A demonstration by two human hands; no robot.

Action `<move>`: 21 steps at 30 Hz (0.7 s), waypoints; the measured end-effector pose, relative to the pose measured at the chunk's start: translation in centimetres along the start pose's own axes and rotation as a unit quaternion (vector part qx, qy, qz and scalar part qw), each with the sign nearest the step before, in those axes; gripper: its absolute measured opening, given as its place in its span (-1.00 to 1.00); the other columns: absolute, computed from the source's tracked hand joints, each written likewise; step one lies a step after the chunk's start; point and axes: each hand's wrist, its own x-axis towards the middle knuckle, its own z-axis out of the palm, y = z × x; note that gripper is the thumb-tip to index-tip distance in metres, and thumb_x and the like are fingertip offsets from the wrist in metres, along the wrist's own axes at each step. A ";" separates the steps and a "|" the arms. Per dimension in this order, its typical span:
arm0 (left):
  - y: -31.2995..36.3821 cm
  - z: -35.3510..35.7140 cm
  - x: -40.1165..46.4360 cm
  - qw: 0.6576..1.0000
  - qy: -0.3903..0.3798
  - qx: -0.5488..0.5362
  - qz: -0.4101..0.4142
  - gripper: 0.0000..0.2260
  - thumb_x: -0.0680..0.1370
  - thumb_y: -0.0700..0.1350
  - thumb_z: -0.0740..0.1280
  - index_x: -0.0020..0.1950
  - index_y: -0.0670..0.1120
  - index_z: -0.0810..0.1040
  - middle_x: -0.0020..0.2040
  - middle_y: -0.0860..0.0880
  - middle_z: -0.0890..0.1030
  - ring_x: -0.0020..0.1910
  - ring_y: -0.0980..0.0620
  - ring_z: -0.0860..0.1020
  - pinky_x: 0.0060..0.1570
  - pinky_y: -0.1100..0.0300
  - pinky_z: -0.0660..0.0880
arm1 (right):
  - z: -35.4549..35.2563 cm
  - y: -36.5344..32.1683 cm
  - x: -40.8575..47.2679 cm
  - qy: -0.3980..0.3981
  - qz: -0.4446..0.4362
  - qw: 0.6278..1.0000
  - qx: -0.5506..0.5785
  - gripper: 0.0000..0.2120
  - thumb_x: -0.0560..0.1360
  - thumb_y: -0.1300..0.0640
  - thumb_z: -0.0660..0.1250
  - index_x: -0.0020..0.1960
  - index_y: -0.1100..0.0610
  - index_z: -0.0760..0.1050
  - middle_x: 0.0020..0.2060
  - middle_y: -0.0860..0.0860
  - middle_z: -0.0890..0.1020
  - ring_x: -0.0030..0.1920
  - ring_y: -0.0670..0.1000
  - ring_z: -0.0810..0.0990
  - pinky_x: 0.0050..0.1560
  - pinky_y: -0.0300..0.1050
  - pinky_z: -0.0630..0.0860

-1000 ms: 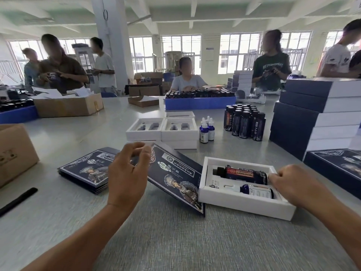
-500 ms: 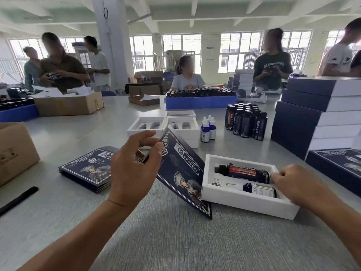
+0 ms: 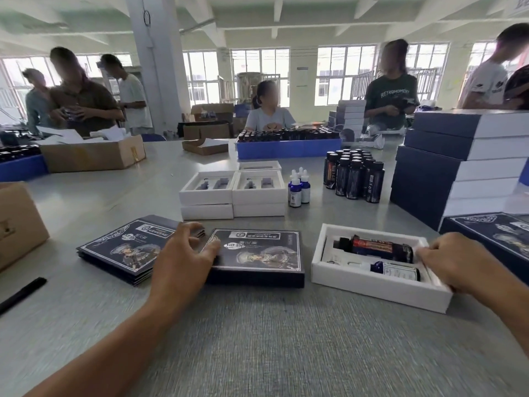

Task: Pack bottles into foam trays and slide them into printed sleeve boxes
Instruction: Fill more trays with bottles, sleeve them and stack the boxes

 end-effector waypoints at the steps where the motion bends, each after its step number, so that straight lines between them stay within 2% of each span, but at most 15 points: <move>1: 0.1 0.2 -0.1 1.000 -0.008 0.015 -0.001 -0.59 0.50 0.14 0.40 0.29 0.09 0.43 0.06 0.02 0.61 -0.01 0.03 0.58 0.03 -0.02 0.53 | 0.1 -0.2 0.0 -0.008 0.001 1.000 0.000 -0.67 0.56 0.00 0.34 -0.31 0.16 0.50 -0.37 0.10 0.58 -0.32 0.07 0.55 -0.39 -0.12 0.31; 5: 0.4 0.4 -0.2 0.999 -0.036 0.038 -0.015 -0.56 0.48 0.15 0.41 0.30 0.05 0.45 0.05 -0.03 0.63 0.00 -0.02 0.58 0.06 -0.01 0.52 | -0.1 -0.5 -0.1 -0.037 0.014 0.999 0.016 -0.74 0.58 -0.02 0.32 -0.18 0.14 0.53 -0.27 0.12 0.62 -0.25 0.08 0.59 -0.32 -0.13 0.41; 8: 0.2 0.4 -0.1 0.998 -0.038 0.033 -0.023 -0.55 0.48 0.16 0.41 0.30 0.03 0.46 0.04 -0.07 0.63 -0.02 -0.03 0.57 0.01 0.04 0.50 | -0.2 -0.4 -0.3 -0.045 0.016 0.998 0.030 -0.75 0.57 -0.01 0.33 -0.13 0.17 0.55 -0.24 0.12 0.62 -0.23 0.08 0.59 -0.32 -0.12 0.40; 12: 0.2 0.5 -0.1 0.999 -0.027 -0.002 -0.032 -0.62 0.50 0.12 0.40 0.26 0.02 0.49 0.09 -0.09 0.62 -0.03 -0.01 0.54 -0.07 0.10 0.45 | -0.4 -0.2 -0.2 -0.027 0.005 0.998 0.052 -0.72 0.54 0.04 0.36 -0.25 0.21 0.54 -0.32 0.13 0.61 -0.30 0.09 0.57 -0.37 -0.12 0.36; 14: 0.1 0.6 0.0 0.999 0.005 0.000 -0.033 -0.69 0.53 0.08 0.38 0.22 0.00 0.53 0.13 -0.10 0.62 -0.01 0.01 0.49 -0.03 0.11 0.40 | -0.4 -0.2 -0.2 -0.020 0.001 0.999 0.035 -0.70 0.53 0.06 0.34 -0.30 0.21 0.47 -0.34 0.12 0.56 -0.30 0.11 0.53 -0.41 -0.12 0.28; 21: -0.3 0.8 0.0 0.999 0.040 0.001 -0.036 -0.73 0.55 0.06 0.36 0.20 0.00 0.55 0.15 -0.06 0.62 -0.01 0.05 0.45 0.02 0.13 0.35 | -0.5 -0.3 -0.7 -0.026 -0.005 0.998 0.053 -0.72 0.52 0.08 0.34 -0.26 0.25 0.51 -0.33 0.16 0.58 -0.33 0.11 0.54 -0.39 -0.13 0.32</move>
